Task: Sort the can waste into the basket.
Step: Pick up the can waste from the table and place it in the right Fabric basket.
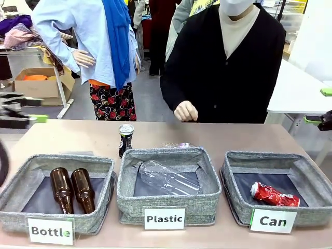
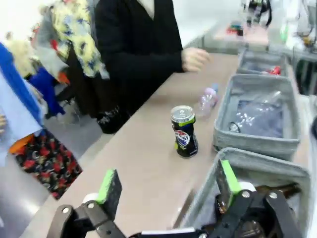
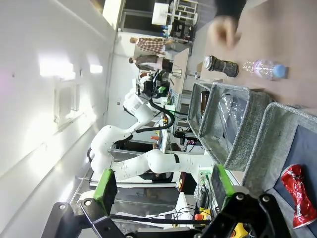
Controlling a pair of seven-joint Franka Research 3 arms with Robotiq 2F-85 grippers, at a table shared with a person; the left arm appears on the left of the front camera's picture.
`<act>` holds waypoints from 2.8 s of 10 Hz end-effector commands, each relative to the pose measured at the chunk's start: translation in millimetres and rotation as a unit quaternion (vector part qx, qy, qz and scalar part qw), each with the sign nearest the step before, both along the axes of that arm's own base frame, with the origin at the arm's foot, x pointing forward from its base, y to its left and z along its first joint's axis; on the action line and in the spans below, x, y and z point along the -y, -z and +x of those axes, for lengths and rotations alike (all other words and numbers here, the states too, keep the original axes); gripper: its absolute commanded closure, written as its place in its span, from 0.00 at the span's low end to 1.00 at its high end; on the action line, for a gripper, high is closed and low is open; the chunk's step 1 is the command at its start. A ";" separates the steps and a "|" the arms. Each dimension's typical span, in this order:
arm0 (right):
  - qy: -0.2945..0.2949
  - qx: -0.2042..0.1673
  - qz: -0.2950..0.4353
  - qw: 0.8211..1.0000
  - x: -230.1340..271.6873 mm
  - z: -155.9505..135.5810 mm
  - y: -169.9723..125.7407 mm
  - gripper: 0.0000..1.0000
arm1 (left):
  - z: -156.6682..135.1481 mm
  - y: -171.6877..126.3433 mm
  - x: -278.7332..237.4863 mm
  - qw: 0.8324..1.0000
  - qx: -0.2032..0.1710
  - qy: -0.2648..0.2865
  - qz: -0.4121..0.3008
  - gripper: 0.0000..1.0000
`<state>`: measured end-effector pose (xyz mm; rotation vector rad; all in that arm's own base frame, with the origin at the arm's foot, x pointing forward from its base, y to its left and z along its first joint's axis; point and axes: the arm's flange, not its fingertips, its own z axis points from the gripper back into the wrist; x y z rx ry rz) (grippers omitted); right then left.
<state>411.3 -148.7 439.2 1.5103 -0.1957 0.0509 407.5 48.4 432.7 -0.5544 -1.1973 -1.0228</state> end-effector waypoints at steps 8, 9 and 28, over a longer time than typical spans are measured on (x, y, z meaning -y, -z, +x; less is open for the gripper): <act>0.000 0.000 0.005 1.000 1.0 -1.1 -2.3 0.00 | 95.3 70.8 171.2 0.977 -0.064 0.097 0.180 0.00; 0.000 0.000 0.005 1.000 1.0 -1.1 -2.3 0.00 | 104.5 78.2 178.2 0.975 -0.082 0.092 0.182 0.00; 0.000 0.000 0.005 1.000 1.0 -1.1 -2.3 0.00 | 168.3 139.2 220.5 0.971 -0.166 0.149 0.088 1.00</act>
